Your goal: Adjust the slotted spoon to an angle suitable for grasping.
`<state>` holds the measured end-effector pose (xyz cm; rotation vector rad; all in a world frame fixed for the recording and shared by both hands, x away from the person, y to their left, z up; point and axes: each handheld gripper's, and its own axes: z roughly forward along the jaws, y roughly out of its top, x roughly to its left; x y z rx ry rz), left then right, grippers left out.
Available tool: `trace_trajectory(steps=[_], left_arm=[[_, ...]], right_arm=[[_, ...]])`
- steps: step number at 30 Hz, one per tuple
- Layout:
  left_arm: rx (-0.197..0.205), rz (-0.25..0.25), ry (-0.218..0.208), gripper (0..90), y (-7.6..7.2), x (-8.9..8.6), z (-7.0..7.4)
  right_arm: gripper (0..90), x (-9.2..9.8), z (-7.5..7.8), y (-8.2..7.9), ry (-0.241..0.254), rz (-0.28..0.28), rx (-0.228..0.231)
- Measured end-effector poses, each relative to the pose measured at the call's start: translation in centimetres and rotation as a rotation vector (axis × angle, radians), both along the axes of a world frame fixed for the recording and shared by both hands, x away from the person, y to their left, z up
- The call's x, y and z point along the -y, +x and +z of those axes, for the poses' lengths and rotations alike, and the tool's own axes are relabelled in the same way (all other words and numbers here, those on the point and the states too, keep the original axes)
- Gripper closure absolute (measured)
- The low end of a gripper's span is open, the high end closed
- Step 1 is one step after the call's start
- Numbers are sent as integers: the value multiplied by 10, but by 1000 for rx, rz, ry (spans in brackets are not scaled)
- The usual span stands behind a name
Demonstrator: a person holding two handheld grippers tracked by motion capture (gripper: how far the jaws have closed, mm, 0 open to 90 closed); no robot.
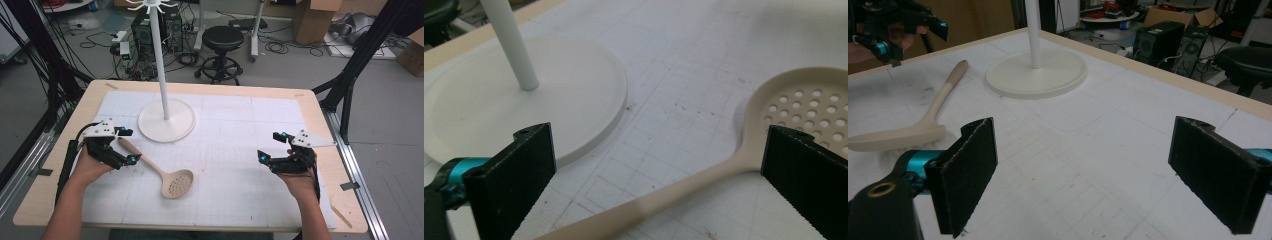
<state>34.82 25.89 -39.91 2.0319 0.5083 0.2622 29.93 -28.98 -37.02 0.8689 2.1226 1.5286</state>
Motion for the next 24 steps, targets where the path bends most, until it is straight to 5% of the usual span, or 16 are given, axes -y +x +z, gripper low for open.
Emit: trace_trajectory(steps=[4, 7, 12, 17, 24], left_arm=[[-24, -31, 60, 72, 7, 7, -2], [-65, -51, 158, 107, 14, 15, -8], [-100, -68, 212, 163, 19, 19, -17], [-162, -106, 327, 238, 23, 25, -32], [-169, -126, 341, 244, 27, 25, -36]], right_arm=[[109, -1, -3, 1, -11, -1, -5], [109, -1, -4, 1, -18, 1, -12], [109, -1, -4, 0, -18, -2, -11], [109, -1, -5, 1, -18, 0, -15], [109, -2, -6, 1, -25, -2, -18]])
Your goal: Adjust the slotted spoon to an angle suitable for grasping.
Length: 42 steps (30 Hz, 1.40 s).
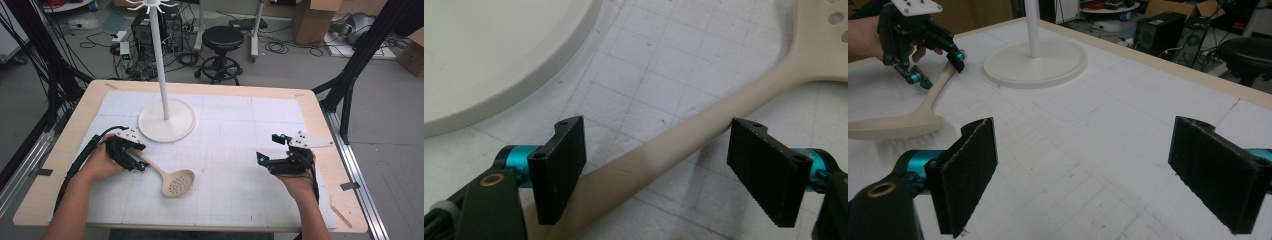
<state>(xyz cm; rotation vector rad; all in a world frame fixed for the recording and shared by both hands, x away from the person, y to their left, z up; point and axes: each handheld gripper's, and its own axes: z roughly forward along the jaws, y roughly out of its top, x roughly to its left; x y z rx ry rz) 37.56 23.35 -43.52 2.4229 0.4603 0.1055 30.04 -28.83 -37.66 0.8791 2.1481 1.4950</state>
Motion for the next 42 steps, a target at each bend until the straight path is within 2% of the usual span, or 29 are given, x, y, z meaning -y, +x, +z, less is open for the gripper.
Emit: trace_trajectory(steps=[2, 3, 7, 9, 14, 15, 16, 18, 20, 23, 24, 25, 30, 31, 33, 34, 35, 42], left_arm=[[-5, -1, 3, 260, 0, 0, 1], [-29, -10, 10, 285, -1, 0, 2], [-55, -29, -2, 372, -3, 0, 3], [-58, -40, 6, 407, -4, 0, 5], [-40, -62, 11, 501, -8, 2, 8], [-30, -70, 10, 501, -10, 3, 9], [-19, -75, 19, 538, -12, 4, 11], [-15, -83, 28, 535, -14, 5, 11], [-23, -101, 24, 473, -15, 7, 9], [-5, -124, 45, 426, -17, 11, 7], [-5, -136, 46, 426, -17, 13, 6], [11, -149, 55, 423, -18, 16, 4], [24, -165, 63, 486, -18, 16, 5], [24, -171, 75, 486, -18, 16, 6], [25, -190, 138, 550, -19, 24, 11], [25, -190, 138, 579, -19, 24, 11], [22, -197, 169, 613, -19, 29, 14], [-2, -209, 187, 767, -19, 35, 15]], right_arm=[[109, 0, 0, 0, -1, 1, 3], [109, 0, 0, 0, -2, -1, 3], [109, -1, 0, 0, -4, 1, -1], [109, -1, 0, 0, -4, 1, 0], [109, -1, 0, 0, -3, 1, 0], [109, -1, -1, 0, -4, 0, 0], [109, -1, -1, 0, -5, 0, 0], [109, -1, -1, 0, -5, 1, 1], [110, -1, -1, 0, -6, 4, -2], [109, -1, -1, 0, -9, 6, 0], [109, -1, -1, 0, -9, 6, 0], [109, -1, -2, 0, -10, 4, -3], [110, -2, -2, 1, -18, 8, -2], [109, -3, -3, 1, -22, 6, -3], [109, -4, -3, 1, -28, 7, -3], [109, -4, -3, 1, -28, 7, -3], [110, -3, -2, 0, -25, 9, -5], [110, -2, -3, 1, -22, 7, 1]])
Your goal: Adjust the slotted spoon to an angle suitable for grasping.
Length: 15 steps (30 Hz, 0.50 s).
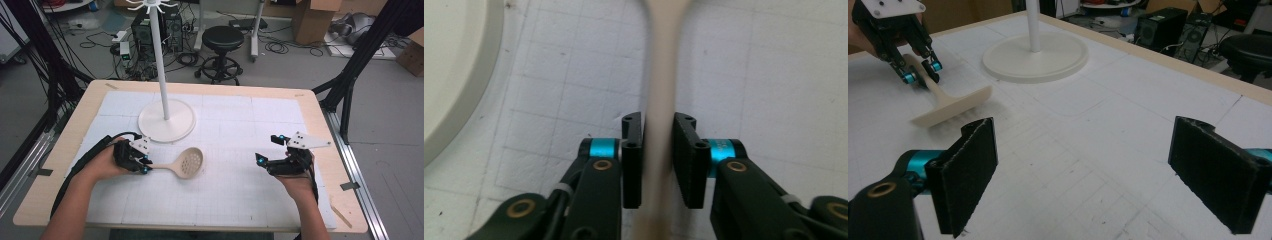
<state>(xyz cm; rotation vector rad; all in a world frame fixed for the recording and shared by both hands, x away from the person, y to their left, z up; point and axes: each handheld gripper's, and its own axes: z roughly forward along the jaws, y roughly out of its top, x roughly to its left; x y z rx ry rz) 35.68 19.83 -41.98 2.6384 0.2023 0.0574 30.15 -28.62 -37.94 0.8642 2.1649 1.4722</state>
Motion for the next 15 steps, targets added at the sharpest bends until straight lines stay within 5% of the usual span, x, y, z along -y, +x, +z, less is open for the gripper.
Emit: trace_trajectory(steps=[6, 9, 15], left_arm=[[-14, 23, -15, 757, 0, 1, -1], [-6, 41, -16, 587, -1, -1, 0], [6, 68, -57, 545, -6, -22, 4]], right_arm=[[110, -2, -1, 0, -2, 3, -6], [110, 0, 0, -1, 2, -1, -10], [110, 3, 0, -2, 5, -5, -8]])
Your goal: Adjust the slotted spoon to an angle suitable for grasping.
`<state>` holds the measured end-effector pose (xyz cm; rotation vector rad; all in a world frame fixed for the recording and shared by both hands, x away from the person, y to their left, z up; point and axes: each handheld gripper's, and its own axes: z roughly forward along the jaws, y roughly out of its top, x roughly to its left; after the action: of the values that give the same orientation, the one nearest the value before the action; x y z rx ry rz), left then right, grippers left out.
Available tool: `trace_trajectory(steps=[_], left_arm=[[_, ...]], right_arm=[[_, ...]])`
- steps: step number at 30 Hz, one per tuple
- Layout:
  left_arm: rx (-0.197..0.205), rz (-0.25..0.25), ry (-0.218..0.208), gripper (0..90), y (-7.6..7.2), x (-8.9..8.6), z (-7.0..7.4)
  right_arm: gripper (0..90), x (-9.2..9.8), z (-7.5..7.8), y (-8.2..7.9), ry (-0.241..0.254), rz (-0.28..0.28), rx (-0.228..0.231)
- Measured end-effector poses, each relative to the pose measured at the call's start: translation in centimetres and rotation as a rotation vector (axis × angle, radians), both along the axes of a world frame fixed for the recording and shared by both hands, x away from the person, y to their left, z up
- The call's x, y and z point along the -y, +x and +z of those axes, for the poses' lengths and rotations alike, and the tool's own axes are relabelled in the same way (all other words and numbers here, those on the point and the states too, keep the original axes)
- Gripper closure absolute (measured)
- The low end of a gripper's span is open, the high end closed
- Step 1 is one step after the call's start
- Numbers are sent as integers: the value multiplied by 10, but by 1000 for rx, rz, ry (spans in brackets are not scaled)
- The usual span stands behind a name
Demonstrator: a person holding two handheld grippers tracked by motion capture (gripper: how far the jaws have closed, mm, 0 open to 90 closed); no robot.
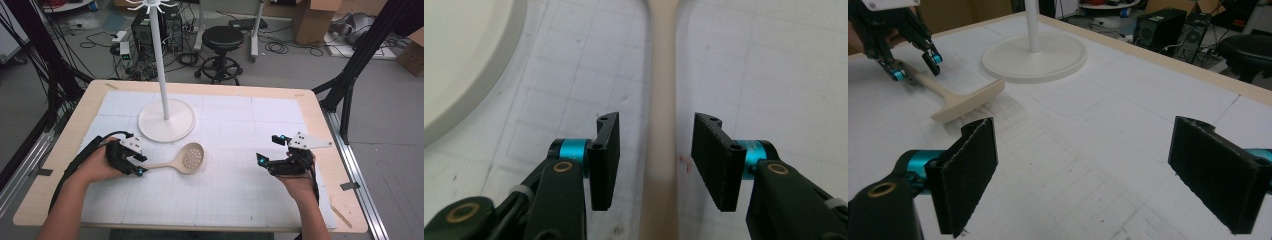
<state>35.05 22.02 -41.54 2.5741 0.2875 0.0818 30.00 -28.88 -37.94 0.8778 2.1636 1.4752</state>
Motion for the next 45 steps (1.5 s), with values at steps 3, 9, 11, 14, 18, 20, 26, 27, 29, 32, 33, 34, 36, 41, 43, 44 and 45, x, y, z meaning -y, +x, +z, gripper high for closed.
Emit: trace_trajectory(steps=[3, 9, 11, 14, 18, 20, 26, 27, 29, 32, 33, 34, 36, 41, 43, 44, 45], left_arm=[[-14, 12, 9, 551, -4, -14, -3], [-16, -17, 28, 735, -5, -15, -5], [-6, -27, 38, 738, -5, -11, -5], [0, -61, 14, 738, -4, 3, -6], [4, -84, -5, 738, -3, 19, -7], [-3, -98, -29, 738, -1, 33, -8], [16, -134, -42, 739, 5, 66, -7], [15, -137, -49, 738, 6, 73, -7], [17, -147, -58, 739, 9, 85, -8], [14, -166, -56, 739, 12, 105, -8], [16, -172, -53, 739, 12, 112, -8], [16, -178, -53, 739, 13, 118, -8], [15, -190, -53, 739, 13, 130, -8], [4, -188, -67, 691, 13, 140, -9], [9, -184, -73, 640, 11, 134, -6], [13, -175, -88, 622, 10, 130, -5], [16, -167, -104, 599, 8, 124, -3]], right_arm=[[110, 0, 0, 1, 0, 1, 4], [110, -1, -1, 1, -5, 2, 0], [110, -2, -1, 1, -6, 4, 4], [110, -2, -1, 1, -4, 3, 4], [110, -1, 0, 1, -4, 0, 3], [110, 0, 0, 1, -1, 3, 7], [110, 2, 1, 0, 7, 2, 10], [110, 2, 1, 0, 7, 2, 10], [110, 2, 1, 0, 9, 2, 10], [110, 2, 2, 0, 8, 4, 12], [110, 2, 2, 0, 9, 4, 11], [110, 2, 2, 0, 10, 4, 10], [110, 2, 2, 0, 11, 4, 9], [110, 4, 2, 0, 13, 0, 15], [110, 5, 2, -1, 15, 1, 13], [110, 5, 2, -1, 15, 1, 13], [110, 5, 2, -1, 15, 1, 13]])
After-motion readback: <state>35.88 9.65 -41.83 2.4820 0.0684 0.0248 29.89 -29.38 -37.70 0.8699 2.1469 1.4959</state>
